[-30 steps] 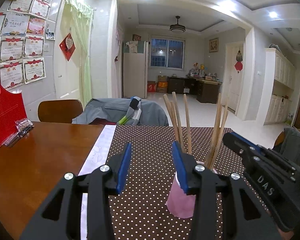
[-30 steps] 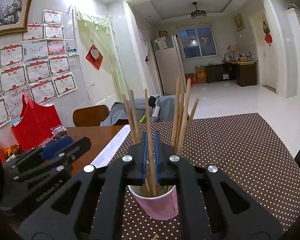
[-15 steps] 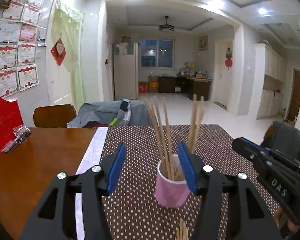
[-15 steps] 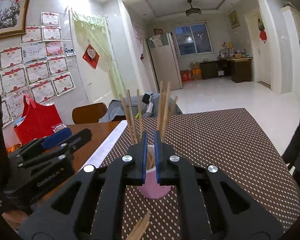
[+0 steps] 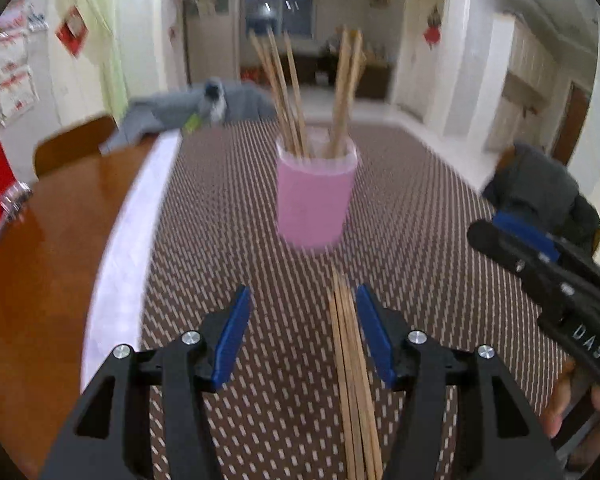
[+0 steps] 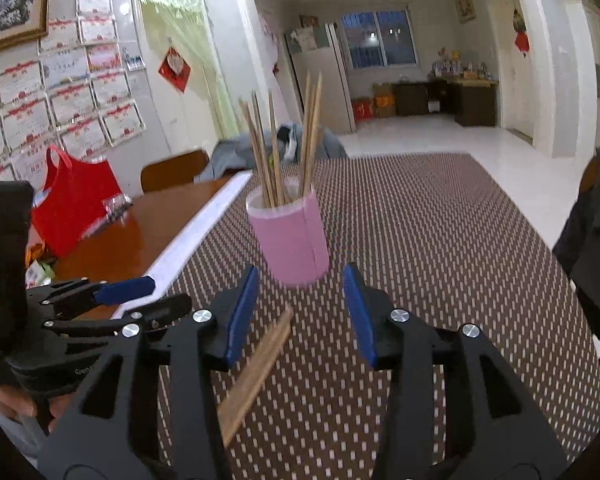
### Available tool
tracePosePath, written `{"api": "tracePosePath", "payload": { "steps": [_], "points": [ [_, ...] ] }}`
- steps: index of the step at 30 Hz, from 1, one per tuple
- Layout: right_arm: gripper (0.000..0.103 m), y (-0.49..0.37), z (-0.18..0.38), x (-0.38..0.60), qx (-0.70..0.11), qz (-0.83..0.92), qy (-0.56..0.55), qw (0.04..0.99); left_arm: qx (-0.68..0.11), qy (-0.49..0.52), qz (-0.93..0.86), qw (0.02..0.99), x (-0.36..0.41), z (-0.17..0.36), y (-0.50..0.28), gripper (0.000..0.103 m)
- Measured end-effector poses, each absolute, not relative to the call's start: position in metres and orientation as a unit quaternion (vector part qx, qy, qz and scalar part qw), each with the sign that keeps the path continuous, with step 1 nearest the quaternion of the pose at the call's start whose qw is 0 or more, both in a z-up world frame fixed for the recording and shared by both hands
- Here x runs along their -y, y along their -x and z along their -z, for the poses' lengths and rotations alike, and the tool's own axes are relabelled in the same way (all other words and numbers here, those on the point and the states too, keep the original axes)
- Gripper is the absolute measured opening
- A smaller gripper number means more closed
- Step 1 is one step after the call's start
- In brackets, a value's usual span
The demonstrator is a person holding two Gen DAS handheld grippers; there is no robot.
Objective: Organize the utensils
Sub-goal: 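Move both open grippers back down over the chopstick pile, then grasp a chopstick with the left gripper while the right gripper grasps another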
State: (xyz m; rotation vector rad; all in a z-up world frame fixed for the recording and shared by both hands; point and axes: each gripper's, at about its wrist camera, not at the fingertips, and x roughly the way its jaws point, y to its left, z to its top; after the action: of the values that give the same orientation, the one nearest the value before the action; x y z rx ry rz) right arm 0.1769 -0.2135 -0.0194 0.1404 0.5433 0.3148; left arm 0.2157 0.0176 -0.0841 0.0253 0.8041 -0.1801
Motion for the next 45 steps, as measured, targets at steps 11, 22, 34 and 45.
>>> {"api": "tracePosePath", "payload": {
  "steps": [11,22,34,45],
  "points": [
    [0.049,-0.149,0.07,0.217,-0.341,-0.147,-0.069,0.926,-0.47,-0.038,0.091,0.877,-0.008,0.142,-0.195,0.055],
    [0.05,-0.145,0.083,0.22,-0.356,-0.149,-0.079,0.919,-0.48,-0.047,0.081,0.872,-0.002,0.154,-0.199,0.055],
    [0.051,-0.155,0.088,0.226,-0.37,-0.152,-0.083,0.913,-0.495,-0.072,0.059,0.864,-0.001,0.158,-0.212,0.057],
    [0.051,-0.166,0.1,0.194,-0.4,-0.17,-0.052,0.899,-0.491,-0.02,0.059,0.869,-0.035,0.157,-0.211,0.008]
  ]
}}
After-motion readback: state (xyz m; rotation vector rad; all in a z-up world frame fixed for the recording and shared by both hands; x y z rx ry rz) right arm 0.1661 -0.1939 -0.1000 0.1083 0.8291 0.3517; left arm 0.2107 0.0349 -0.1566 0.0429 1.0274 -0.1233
